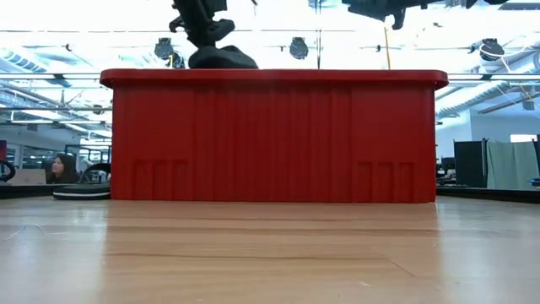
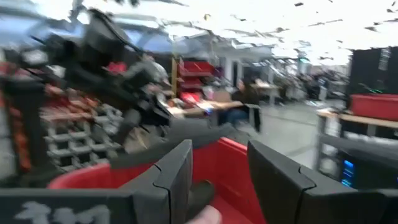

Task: Pick and place slides into bin
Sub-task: Put the black slide on top of the pink slide in the red bin

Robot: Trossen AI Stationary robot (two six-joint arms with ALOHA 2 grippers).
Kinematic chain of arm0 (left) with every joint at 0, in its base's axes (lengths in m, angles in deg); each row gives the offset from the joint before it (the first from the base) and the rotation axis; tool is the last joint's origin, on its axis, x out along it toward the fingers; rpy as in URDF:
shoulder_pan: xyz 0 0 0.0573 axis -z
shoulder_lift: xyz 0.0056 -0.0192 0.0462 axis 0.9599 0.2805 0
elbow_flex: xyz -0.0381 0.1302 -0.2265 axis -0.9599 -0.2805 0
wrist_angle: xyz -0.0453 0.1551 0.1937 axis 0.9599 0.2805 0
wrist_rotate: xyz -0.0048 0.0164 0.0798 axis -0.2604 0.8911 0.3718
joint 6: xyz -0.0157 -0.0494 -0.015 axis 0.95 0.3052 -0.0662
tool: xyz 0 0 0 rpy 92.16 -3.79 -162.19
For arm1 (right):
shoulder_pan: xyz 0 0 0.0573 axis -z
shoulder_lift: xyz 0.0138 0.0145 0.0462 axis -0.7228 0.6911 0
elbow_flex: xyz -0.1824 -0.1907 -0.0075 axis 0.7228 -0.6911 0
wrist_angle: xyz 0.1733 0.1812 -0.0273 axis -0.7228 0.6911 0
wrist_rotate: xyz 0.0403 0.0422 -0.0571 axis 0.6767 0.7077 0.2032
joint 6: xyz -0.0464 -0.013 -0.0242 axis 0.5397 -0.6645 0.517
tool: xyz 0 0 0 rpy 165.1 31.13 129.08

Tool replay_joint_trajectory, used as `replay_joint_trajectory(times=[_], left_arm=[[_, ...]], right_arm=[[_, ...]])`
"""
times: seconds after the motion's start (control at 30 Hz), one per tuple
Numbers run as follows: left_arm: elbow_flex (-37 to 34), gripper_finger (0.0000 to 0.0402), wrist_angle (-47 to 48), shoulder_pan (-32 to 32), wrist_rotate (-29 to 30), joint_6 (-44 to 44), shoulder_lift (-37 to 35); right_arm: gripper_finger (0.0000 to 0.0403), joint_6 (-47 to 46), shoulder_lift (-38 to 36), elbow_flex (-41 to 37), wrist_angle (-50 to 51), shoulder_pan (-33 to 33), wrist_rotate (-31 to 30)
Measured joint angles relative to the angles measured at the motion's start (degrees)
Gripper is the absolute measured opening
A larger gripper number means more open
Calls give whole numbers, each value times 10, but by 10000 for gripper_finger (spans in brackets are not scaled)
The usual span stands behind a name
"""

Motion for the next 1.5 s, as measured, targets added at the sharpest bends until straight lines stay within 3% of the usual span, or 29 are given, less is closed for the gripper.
replay_joint_trajectory(times=[0.17, 0.4, 0.83, 1.27, 1.5], left_arm=[[0, 0, -35, -10, 3, -4, 22], [0, 0, -39, -14, 6, 55, 61], [0, 0, -53, -14, 23, 126, 151], [0, 0, -41, -6, 37, 77, 259], [1, 1, -22, 6, 61, 51, 276]], right_arm=[[144, 0, 1, 14, 42, 61, 43], [144, -13, 1, 14, 36, 123, 120], [144, 20, 2, 14, 43, 176, 122], [144, 33, 2, 14, 62, 185, 122], [144, 32, 2, 14, 71, 185, 122]])
